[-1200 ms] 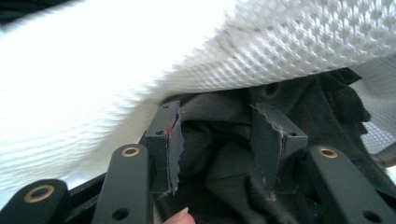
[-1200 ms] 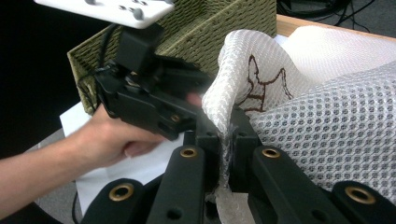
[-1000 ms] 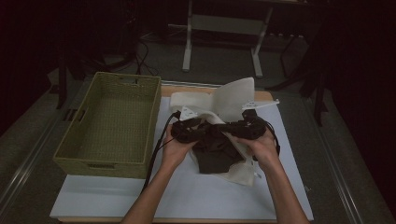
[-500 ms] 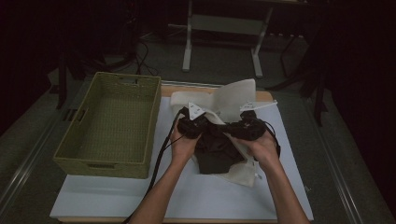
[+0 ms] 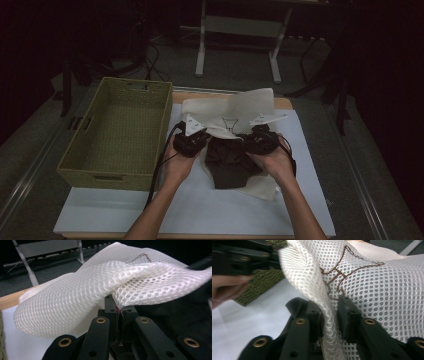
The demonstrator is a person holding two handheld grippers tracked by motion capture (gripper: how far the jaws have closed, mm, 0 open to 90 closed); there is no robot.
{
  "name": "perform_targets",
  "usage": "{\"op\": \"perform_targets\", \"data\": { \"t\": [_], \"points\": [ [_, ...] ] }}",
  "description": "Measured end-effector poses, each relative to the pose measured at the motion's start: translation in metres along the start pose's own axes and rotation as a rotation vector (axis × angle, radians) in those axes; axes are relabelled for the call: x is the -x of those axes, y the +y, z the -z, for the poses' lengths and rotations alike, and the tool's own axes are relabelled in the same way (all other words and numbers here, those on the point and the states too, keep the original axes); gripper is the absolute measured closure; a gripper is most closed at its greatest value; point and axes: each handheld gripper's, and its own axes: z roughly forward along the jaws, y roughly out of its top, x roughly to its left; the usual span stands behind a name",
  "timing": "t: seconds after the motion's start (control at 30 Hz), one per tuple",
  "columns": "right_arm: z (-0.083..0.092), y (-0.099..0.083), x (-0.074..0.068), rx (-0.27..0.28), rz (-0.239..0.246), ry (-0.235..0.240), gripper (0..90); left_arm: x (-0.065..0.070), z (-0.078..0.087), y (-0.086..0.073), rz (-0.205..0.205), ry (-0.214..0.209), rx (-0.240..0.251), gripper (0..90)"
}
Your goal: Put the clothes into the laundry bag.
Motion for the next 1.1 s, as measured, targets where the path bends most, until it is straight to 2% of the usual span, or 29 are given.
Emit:
{"op": "perform_targets", "data": {
  "t": [0.13, 0.23, 0.3, 0.33, 0.37, 0.43, 0.47, 0.53, 0.6, 0.7, 0.8, 0.9, 0.93, 0.97, 1.0, 1.1],
  "points": [
    [-0.003, -0.001, -0.004, 0.004, 0.028, -0.034, 65.7, 0.006, 0.016, 0.003, -0.001, -0.044, 0.014, 86.9],
    [-0.005, -0.001, -0.005, -0.004, 0.039, -0.069, 64.4, 0.016, 0.027, 0.008, -0.038, -0.065, 0.021, 86.8],
    [-0.004, -0.001, -0.005, 0.006, 0.030, -0.067, 63.7, 0.018, 0.029, 0.010, -0.062, -0.042, 0.002, 86.6],
    [-0.004, 0.000, -0.005, 0.006, 0.034, -0.069, 61.7, 0.017, 0.027, 0.010, -0.055, -0.031, -0.010, 86.6],
    [-0.004, 0.000, -0.007, 0.009, 0.045, -0.070, 57.5, 0.013, 0.026, 0.010, -0.034, -0.035, -0.017, 86.6],
    [-0.006, 0.000, -0.011, 0.005, 0.071, -0.045, 43.4, 0.008, 0.022, 0.008, -0.007, -0.044, -0.023, 86.4],
    [-0.008, -0.001, -0.013, -0.004, 0.084, -0.041, 39.4, 0.007, 0.021, 0.007, -0.007, -0.041, -0.027, 86.2],
    [-0.014, -0.002, -0.018, -0.006, 0.120, -0.066, 28.0, 0.008, 0.017, 0.005, -0.021, -0.025, -0.039, 85.4],
    [-0.022, -0.003, -0.023, -0.028, 0.152, -0.071, 17.8, 0.009, 0.014, 0.004, -0.012, -0.008, -0.051, 84.3],
    [-0.034, -0.005, -0.033, -0.073, 0.216, -0.133, 10.4, 0.008, 0.009, 0.002, 0.011, -0.006, -0.051, 80.7],
    [-0.042, -0.008, -0.041, -0.102, 0.274, -0.195, 10.2, 0.010, 0.000, -0.002, 0.019, 0.004, -0.071, 64.7],
    [-0.048, -0.011, -0.044, -0.113, 0.300, -0.240, 10.1, 0.009, -0.011, -0.007, 0.049, 0.023, -0.097, 56.4],
    [-0.049, -0.012, -0.044, -0.121, 0.318, -0.251, 10.0, 0.008, -0.015, -0.009, 0.069, 0.023, -0.106, 55.5],
    [-0.049, -0.012, -0.044, -0.121, 0.318, -0.251, 10.0, 0.008, -0.015, -0.009, 0.069, 0.023, -0.106, 55.0],
    [-0.051, -0.014, -0.044, -0.132, 0.334, -0.271, 10.1, 0.007, -0.020, -0.011, 0.079, 0.031, -0.119, 55.0],
    [-0.056, -0.021, -0.045, -0.169, 0.411, -0.375, 15.7, 0.009, -0.024, -0.019, 0.084, 0.037, -0.147, 54.8]
  ]
}}
